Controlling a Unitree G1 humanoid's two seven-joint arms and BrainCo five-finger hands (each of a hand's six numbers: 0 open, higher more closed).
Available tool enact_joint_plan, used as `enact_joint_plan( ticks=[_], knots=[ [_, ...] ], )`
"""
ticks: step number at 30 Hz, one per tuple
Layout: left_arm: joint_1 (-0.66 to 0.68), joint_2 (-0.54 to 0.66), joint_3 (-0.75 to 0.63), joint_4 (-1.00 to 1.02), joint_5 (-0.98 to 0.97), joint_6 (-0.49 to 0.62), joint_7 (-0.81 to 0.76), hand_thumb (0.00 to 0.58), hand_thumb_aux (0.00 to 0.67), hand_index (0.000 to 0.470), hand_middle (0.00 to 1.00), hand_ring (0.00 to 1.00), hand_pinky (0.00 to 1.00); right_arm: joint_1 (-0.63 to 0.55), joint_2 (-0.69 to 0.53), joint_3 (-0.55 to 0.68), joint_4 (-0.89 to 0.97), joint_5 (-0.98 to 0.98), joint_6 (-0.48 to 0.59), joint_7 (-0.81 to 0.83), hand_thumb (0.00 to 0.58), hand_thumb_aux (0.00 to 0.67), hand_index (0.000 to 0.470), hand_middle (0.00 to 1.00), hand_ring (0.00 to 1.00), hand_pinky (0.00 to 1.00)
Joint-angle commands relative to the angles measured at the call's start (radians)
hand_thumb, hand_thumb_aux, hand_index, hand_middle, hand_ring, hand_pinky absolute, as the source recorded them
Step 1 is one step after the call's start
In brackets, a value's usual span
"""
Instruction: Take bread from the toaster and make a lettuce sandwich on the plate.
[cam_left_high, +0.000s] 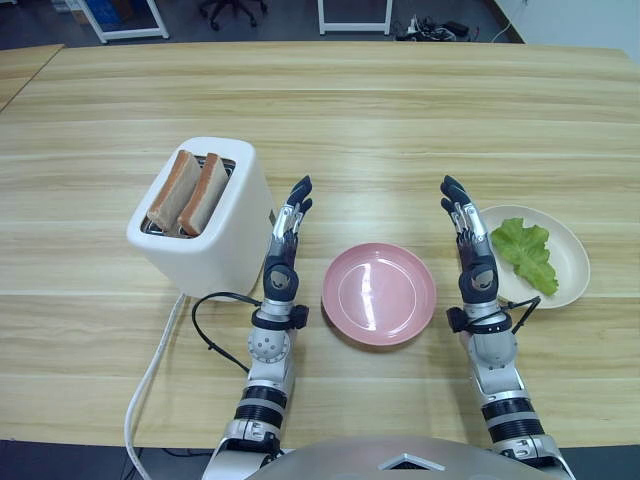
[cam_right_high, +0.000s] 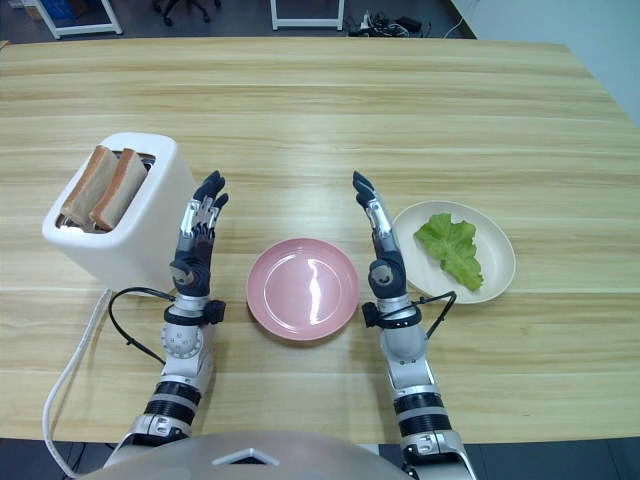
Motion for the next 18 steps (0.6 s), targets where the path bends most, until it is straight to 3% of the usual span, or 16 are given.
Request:
enact_joint_plan(
  ticks=[1, 11, 15, 18],
  knots=[
    [0.0, 0.004, -0.01, 0.013, 0.001, -0.002, -0.008, 0.0, 0.0, 0.0, 0.0, 0.0, 0.0, -0.011, 0.004, -0.012, 0.017, -0.02, -0.014, 0.0, 0.0, 0.0, 0.0, 0.0, 0.0, 0.0],
    [0.006, 0.02, -0.032, 0.003, -0.014, -0.01, -0.035, 0.0, 0.0, 0.0, 0.0, 0.0, 0.0, -0.008, 0.008, -0.007, 0.023, -0.021, -0.029, 0.01, 0.0, 0.0, 0.0, 0.0, 0.0, 0.0],
    [0.085, 0.145, -0.12, -0.326, -0.306, 0.07, -0.16, 0.0, 0.0, 0.0, 0.0, 0.0, 0.0, -0.002, 0.007, -0.007, 0.014, -0.017, -0.028, 0.018, 0.0, 0.0, 0.0, 0.0, 0.0, 0.0],
    [0.104, 0.228, -0.021, -0.489, -0.32, 0.074, -0.166, 0.0, 0.0, 0.0, 0.0, 0.0, 0.0, 0.003, 0.008, -0.005, 0.011, -0.018, -0.029, 0.021, 0.0, 0.0, 0.0, 0.0, 0.0, 0.0]
  ],
)
